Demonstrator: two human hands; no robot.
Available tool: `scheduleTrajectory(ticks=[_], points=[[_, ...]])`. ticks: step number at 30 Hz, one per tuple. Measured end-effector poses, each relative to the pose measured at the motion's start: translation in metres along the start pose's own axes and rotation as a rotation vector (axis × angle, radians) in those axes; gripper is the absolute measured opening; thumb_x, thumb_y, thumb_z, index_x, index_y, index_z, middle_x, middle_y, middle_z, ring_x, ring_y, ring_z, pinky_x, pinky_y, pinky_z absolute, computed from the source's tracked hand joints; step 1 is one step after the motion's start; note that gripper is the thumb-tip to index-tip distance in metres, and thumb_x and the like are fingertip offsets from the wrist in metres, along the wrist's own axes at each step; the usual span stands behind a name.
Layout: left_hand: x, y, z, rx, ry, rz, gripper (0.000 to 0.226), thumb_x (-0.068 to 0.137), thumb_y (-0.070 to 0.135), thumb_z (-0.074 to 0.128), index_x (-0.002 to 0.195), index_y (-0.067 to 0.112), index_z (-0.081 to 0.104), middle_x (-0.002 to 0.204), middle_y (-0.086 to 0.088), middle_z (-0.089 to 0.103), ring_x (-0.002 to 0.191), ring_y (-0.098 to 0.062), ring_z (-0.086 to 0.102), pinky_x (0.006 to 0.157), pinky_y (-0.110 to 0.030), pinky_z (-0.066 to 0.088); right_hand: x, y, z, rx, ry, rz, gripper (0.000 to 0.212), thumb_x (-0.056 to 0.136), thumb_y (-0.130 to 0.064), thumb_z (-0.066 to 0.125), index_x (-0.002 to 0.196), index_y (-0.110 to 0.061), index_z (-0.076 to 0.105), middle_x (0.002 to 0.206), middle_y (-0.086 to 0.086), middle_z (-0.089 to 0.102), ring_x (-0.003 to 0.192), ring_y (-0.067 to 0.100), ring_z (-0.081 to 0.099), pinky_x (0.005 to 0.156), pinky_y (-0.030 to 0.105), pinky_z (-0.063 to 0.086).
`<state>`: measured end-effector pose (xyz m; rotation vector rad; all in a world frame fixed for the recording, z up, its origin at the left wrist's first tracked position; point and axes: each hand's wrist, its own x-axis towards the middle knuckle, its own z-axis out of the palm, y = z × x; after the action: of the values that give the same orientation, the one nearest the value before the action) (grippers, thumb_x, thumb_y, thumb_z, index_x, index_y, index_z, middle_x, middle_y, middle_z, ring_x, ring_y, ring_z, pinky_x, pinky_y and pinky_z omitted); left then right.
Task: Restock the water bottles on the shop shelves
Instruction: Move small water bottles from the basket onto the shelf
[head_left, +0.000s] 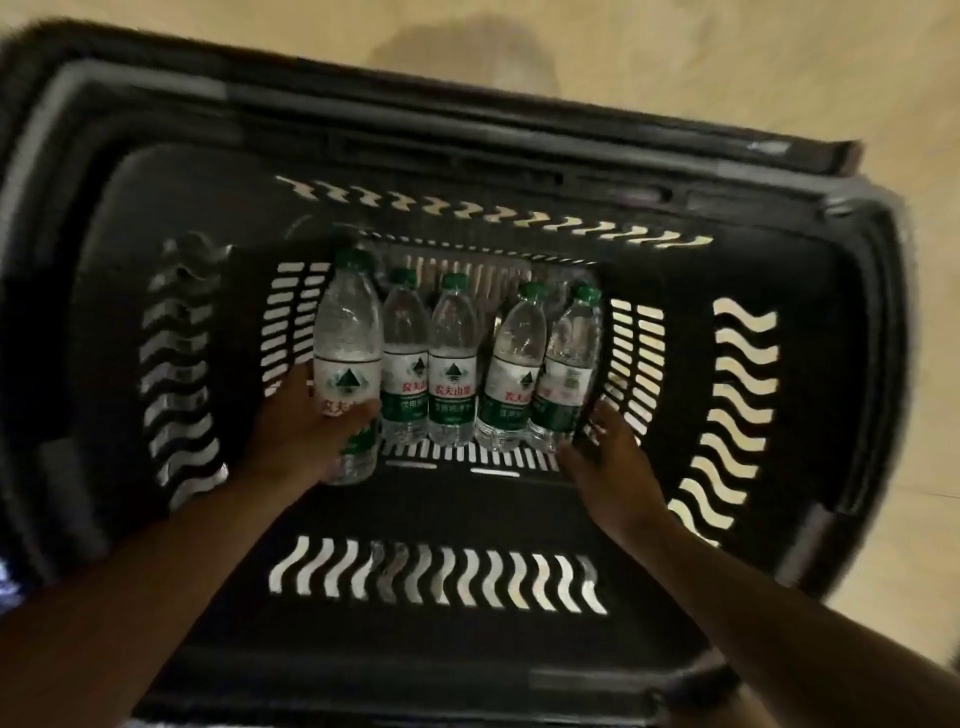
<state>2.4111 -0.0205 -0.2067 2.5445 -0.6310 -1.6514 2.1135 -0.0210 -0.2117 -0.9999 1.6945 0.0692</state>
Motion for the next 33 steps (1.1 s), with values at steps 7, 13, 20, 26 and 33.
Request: scheduleTrajectory(ticks=[7,13,20,26,33], points=[[-0.024,0.023,0.027,0.02,-0.168,0.038,0.06,0.078,0.025,0.084,0.127,0.028,0.049,0.123,0.009,0.064,0.122,-0.018,0.059,0.093,-0.038,0.054,0.034,-0.005,0.008,0.203,0.033,0.12,0.054,0.093,-0.017,0.072,0.137,-0.025,0.042,0.12,-0.01,0.062,0.111,0.007,0.063,0.084,0.018,0.054],[0.01,0.014,0.065,0.036,-0.184,0.083,0.045,0.082,0.027,0.081,0.104,0.041,0.045,0.101,0.019,0.058,0.097,-0.002,0.057,0.069,-0.017,0.046,0.074,0.013,0.042,0.115,0.164,0.193,0.086,0.088,-0.033,0.075,0.156,-0.02,0.023,0.158,0.01,0.029,0.147,0.034,0.03,0.114,0.059,0.04],[0.025,-0.006,0.063,0.031,-0.244,0.09,0.046,0.081,0.035,0.081,0.115,0.039,0.05,0.095,0.023,0.06,0.084,0.015,0.053,0.068,-0.012,0.041,0.094,0.031,0.058,0.186,0.25,0.278,0.063,0.087,-0.032,0.077,0.138,-0.021,0.042,0.128,0.001,0.06,0.113,0.022,0.063,0.095,0.048,0.057],[-0.017,0.012,0.015,-0.01,-0.237,0.085,0.045,0.073,0.038,0.082,0.102,0.044,0.048,0.091,0.02,0.064,0.073,0.016,0.063,0.05,-0.005,0.047,0.05,0.009,0.032,0.176,0.002,0.214,0.041,0.091,-0.022,0.076,0.127,-0.013,0.058,0.11,0.001,0.071,0.084,0.005,0.067,0.049,0.008,0.048],[-0.132,0.054,-0.059,-0.164,-0.215,0.09,0.05,0.079,0.012,0.084,0.121,0.014,0.056,0.106,0.001,0.071,0.084,-0.001,0.068,0.061,-0.01,0.053,-0.073,-0.083,-0.032,0.102,-0.183,0.006,0.04,0.091,-0.031,0.076,0.119,-0.016,0.053,0.106,0.003,0.069,0.088,0.015,0.072,0.067,0.024,0.061]])
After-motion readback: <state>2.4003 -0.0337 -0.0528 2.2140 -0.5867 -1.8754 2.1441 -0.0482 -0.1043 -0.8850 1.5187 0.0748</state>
